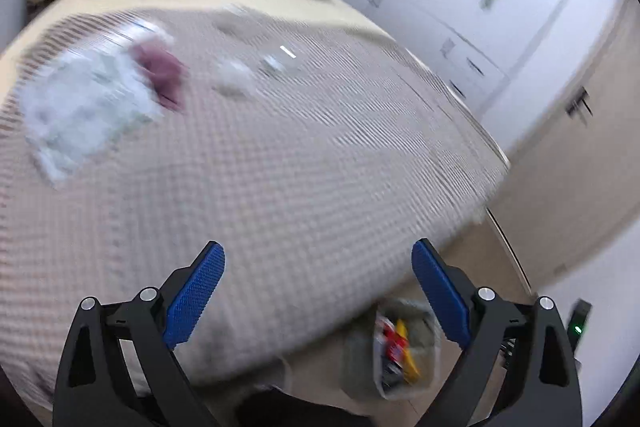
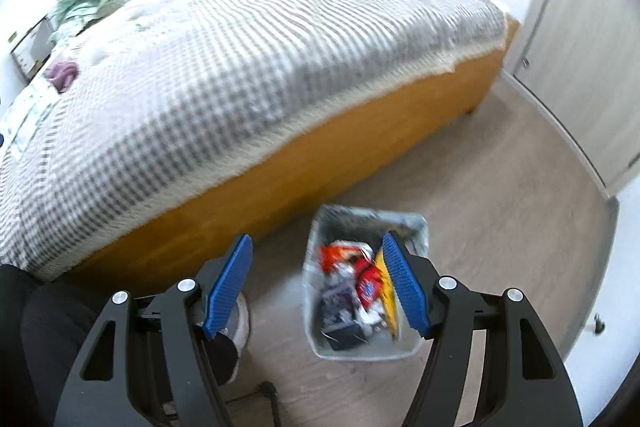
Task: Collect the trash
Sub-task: 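Turn both open grippers back toward the trash on the bed, then grasp a clear plastic bag with the right gripper while the left grasps a paper sheet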
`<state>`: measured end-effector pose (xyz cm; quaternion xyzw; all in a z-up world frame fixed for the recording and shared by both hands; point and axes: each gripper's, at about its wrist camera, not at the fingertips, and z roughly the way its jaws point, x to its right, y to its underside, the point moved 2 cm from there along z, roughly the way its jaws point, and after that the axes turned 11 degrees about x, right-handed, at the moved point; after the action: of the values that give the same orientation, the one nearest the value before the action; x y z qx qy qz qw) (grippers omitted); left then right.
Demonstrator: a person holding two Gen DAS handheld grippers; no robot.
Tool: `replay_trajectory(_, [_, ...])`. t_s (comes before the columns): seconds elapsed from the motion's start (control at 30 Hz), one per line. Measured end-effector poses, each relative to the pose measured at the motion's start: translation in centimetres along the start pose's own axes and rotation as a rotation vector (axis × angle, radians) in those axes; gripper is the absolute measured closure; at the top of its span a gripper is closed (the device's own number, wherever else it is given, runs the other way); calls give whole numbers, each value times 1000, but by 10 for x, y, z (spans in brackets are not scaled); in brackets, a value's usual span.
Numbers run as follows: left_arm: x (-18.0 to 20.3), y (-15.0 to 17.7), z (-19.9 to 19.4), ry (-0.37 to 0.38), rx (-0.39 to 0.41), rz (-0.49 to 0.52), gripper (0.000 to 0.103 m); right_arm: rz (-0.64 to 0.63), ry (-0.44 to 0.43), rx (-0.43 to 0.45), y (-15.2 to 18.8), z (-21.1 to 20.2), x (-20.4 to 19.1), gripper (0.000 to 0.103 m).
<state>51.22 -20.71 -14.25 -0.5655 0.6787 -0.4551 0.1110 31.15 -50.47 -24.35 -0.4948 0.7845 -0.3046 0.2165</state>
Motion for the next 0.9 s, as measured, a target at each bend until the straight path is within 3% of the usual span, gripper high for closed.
replay_trajectory(0.07, [-32,-20,-10,-38,52,-23,8,-31,-18,37,-14,-5,-19,38])
replay_trajectory(0.17, [-103,-56,-27,-169,144,-54,8,-60,-44,63,-34,-5,-45,38])
replay_trajectory(0.23, [-158,-72,-27,-292,149,-98,8,-88,-72,87,-50,-4,-68,38])
replay_trajectory(0.3, [-195,-79,-20,-341,129,-128,8,-115,-101,100,-64,1,-92,38])
replay_trajectory(0.4, [-234,-85,-9,-313,132,-219,9,-162,-157,108,-85,13,-136,38])
replay_trajectory(0.5, [-261,-93,6,-221,134,-302,9,-219,-198,119,-102,28,-177,38])
replay_trajectory(0.63, [-280,-106,32,-182,132,-324,12,-292,-253,143,-131,52,-234,38])
replay_trajectory(0.73, [-294,-107,46,-136,97,-356,34,-340,-298,155,-153,72,-273,38])
replay_trajectory(0.8, [-300,-106,52,-80,68,-384,55,-367,-320,158,-167,89,-296,38])
replay_trajectory(0.9, [-299,-104,55,-60,37,-386,74,-380,-345,144,-188,120,-326,38])
